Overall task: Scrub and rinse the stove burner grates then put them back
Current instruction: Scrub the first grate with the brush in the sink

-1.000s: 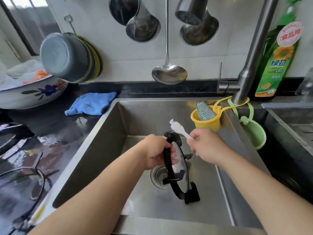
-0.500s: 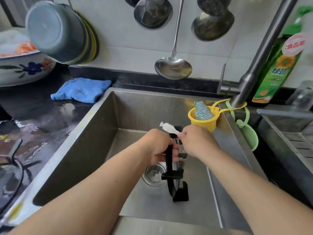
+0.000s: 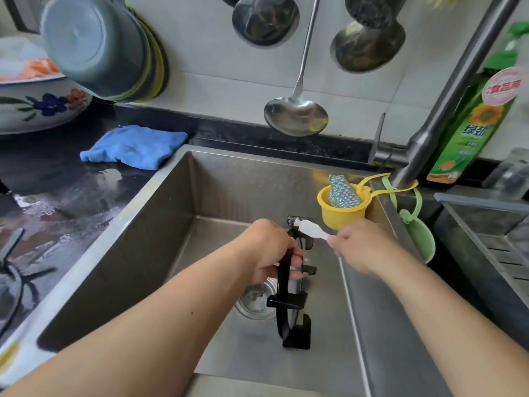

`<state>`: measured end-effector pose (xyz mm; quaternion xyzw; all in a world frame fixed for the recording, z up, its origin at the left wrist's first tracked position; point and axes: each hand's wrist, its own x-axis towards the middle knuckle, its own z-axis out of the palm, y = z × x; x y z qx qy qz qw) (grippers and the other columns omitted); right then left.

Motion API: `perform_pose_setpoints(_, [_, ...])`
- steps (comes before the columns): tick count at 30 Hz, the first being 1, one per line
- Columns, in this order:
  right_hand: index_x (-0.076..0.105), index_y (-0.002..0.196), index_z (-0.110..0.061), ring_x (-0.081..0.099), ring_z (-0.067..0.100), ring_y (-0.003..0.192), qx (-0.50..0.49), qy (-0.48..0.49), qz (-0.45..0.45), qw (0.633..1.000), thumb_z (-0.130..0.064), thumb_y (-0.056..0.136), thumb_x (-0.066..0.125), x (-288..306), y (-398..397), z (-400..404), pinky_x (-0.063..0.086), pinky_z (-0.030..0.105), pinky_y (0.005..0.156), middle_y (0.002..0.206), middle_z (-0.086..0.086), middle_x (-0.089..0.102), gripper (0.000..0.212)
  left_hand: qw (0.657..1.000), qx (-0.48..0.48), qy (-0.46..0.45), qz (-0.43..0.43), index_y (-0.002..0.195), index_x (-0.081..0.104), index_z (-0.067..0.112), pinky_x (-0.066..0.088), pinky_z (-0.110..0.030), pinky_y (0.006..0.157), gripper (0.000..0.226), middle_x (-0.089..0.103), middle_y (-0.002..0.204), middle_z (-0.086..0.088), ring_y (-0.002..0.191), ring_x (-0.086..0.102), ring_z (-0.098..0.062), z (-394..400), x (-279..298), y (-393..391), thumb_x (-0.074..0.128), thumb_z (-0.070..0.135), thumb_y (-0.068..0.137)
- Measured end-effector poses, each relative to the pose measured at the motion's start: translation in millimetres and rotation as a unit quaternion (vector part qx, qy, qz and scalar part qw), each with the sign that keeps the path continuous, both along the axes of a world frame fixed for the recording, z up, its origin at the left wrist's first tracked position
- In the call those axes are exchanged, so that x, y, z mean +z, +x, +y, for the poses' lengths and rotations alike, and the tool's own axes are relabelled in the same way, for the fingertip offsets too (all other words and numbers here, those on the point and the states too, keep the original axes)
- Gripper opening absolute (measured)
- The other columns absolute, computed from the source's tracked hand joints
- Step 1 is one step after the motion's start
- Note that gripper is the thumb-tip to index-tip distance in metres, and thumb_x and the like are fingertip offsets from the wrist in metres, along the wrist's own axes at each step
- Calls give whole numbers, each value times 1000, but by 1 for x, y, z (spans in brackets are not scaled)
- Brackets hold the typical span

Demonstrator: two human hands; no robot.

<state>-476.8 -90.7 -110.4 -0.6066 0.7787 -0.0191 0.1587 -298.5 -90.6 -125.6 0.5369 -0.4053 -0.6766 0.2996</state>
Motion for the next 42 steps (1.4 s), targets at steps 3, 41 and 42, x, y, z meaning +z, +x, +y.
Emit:
perform_pose_setpoints(3, [67, 82, -20, 62, 30, 85, 17, -16, 14, 1000, -46, 100, 50, -3, 11, -2, 50, 33, 72, 86, 7, 65, 36, 1000, -3, -8, 1, 127, 51, 0, 62, -38, 57, 24, 58, 84, -16, 62, 54, -21, 1, 0, 0, 42, -3, 105])
perform_pose_setpoints(41, [58, 96, -12, 52, 30, 82, 5, -8, -43, 999, -36, 105, 39, -22, 33, -6, 41, 32, 67, 87, 7, 53, 32, 999, 14, -22, -36, 105, 59, -5, 63, -42, 63, 18, 60, 85, -20, 62, 57, -26, -1, 1, 1, 41, -6, 103])
perform_pose_setpoints(42, [59, 101, -11, 52, 31, 82, -13, -7, -62, 998, -36, 106, 38, -22, 37, -8, 39, 31, 63, 87, 7, 52, 33, 999, 11, -21, -34, 102, 59, -6, 63, -43, 64, 18, 60, 86, -21, 65, 57, -28, 0, 1, 0, 41, -7, 103])
